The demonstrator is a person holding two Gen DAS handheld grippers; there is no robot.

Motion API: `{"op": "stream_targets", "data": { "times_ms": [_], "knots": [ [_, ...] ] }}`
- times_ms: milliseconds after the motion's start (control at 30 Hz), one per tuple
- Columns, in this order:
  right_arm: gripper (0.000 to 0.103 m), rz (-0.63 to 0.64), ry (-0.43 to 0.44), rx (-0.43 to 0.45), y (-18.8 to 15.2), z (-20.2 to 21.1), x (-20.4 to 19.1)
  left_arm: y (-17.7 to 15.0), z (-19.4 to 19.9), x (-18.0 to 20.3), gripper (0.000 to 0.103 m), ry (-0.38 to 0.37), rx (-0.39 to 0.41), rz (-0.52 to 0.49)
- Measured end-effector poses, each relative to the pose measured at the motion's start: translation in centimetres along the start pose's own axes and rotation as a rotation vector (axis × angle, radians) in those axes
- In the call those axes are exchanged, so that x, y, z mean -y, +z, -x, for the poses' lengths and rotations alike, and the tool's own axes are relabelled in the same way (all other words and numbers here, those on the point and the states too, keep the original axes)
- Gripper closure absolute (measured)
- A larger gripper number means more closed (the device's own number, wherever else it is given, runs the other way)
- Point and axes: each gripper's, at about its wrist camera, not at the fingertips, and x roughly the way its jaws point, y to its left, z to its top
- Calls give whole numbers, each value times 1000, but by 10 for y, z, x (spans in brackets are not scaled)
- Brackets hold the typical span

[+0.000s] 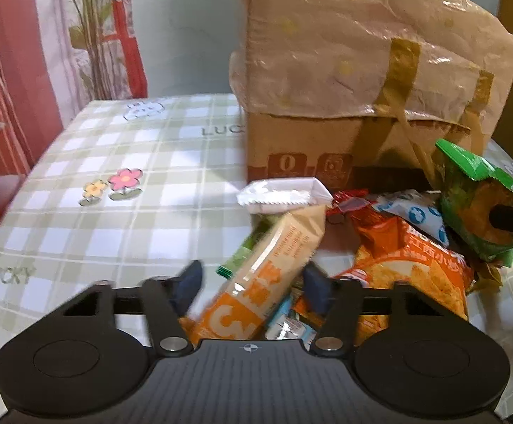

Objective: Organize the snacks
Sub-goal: 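Grasp the green snack bag with the right tool while the left tool grasps a bread bar, then carry both snacks over the paper bag and open both tools to drop them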

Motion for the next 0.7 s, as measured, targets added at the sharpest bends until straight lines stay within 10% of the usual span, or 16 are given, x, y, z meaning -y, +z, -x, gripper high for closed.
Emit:
{"op": "stream_targets", "data": {
  "times_ms": [700],
  "knots": [
    [39,-63,92,73,8,28,0,-1,61,-17,69,74,134,135]
  ]
}}
